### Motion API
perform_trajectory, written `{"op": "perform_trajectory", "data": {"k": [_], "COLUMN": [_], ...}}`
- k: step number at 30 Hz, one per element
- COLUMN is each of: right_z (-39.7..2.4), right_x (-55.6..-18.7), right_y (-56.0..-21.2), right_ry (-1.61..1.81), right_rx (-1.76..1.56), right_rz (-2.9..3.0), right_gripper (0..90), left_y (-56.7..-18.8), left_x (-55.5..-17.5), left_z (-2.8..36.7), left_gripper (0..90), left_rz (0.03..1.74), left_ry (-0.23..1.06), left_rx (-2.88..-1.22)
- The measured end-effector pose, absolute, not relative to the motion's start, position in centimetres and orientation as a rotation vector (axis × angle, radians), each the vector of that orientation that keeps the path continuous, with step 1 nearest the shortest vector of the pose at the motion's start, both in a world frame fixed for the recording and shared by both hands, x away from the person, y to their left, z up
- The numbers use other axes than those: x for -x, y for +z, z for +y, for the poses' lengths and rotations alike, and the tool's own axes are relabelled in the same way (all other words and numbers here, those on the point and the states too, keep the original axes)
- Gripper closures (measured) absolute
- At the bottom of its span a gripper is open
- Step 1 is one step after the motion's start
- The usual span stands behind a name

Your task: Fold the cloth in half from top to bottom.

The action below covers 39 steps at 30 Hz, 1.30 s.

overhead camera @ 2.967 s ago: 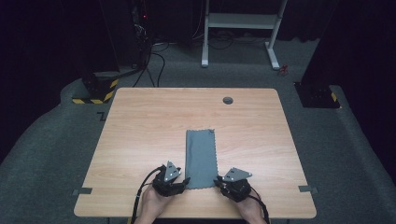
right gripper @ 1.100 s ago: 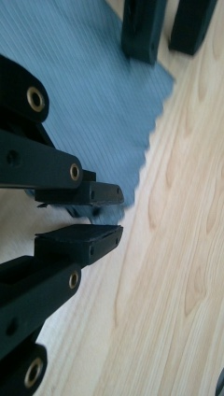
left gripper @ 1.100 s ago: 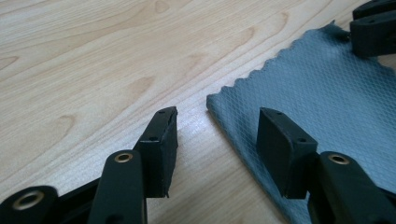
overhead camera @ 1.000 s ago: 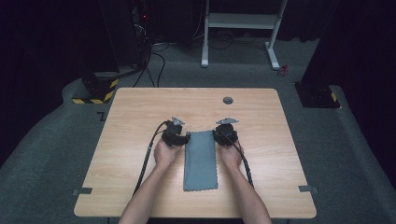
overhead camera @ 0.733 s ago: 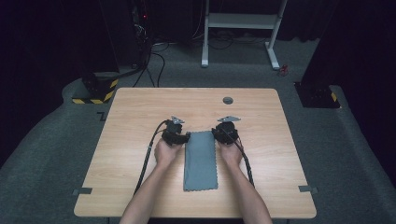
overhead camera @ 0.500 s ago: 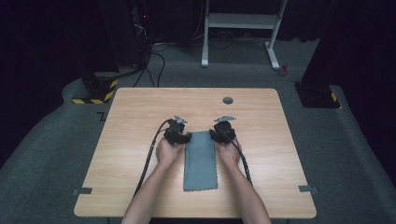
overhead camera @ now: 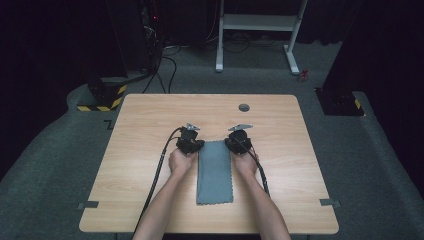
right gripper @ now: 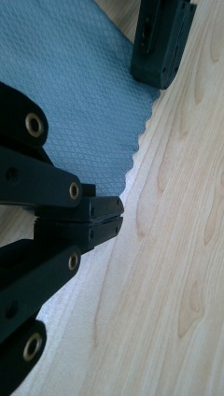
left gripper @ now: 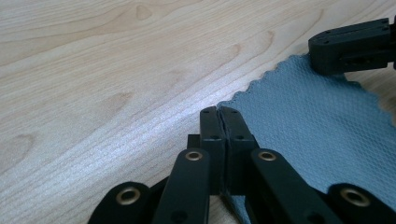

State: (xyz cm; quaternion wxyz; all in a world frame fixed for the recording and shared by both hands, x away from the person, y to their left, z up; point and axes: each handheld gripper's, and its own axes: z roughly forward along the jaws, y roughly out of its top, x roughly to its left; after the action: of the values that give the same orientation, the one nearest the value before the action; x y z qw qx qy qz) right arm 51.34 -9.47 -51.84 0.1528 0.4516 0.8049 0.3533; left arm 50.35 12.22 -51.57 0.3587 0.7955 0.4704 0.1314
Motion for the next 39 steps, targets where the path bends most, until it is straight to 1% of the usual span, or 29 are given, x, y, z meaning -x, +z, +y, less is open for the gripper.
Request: {"op": "perform_trajectory", "data": {"k": [5,7,15,24,29,32,34,37,39], "right_z": [-10.0,-10.3,-10.6,-11.9,-11.7,-11.7,-11.6,-11.3,-11.3], "right_x": [-50.9,-50.7,-50.4,-50.7,-51.1,-51.3,-51.3,-51.4,-51.2], "right_y": [-51.1,-50.3,-49.3,-48.2,-47.0,-46.2,-45.6,-44.8,-44.8], "right_ry": [1.049,1.084,1.125,1.165,1.137,1.137,1.142,1.140,1.153], "right_rx": [-1.283,-1.259,-1.250,-1.288,-1.265,-1.235,-1.227,-1.204,-1.206], "right_rz": [2.313,2.300,2.282,2.253,2.255,2.244,2.241,2.233,2.232], "right_gripper": [89.6,89.6,89.7,89.7,89.7,89.7,89.7,89.7,89.7], "left_y": [-51.0,-50.7,-49.6,-48.3,-47.3,-46.7,-46.0,-45.3,-45.2], "left_x": [-50.3,-50.2,-50.2,-50.7,-51.0,-51.2,-51.3,-51.2,-50.9], "left_z": [12.6,12.7,13.2,12.3,12.5,12.8,12.7,12.8,12.8], "left_gripper": [89.2,89.2,89.2,89.3,89.3,89.3,89.3,89.3,89.3], "left_rz": [1.192,1.172,1.152,1.127,1.127,1.142,1.118,1.114,1.098], "left_ry": [0.311,0.321,0.304,0.310,0.314,0.291,0.323,0.315,0.323], "left_rx": [-2.026,-2.024,-1.980,-1.970,-1.930,-1.891,-1.911,-1.876,-1.906]}}
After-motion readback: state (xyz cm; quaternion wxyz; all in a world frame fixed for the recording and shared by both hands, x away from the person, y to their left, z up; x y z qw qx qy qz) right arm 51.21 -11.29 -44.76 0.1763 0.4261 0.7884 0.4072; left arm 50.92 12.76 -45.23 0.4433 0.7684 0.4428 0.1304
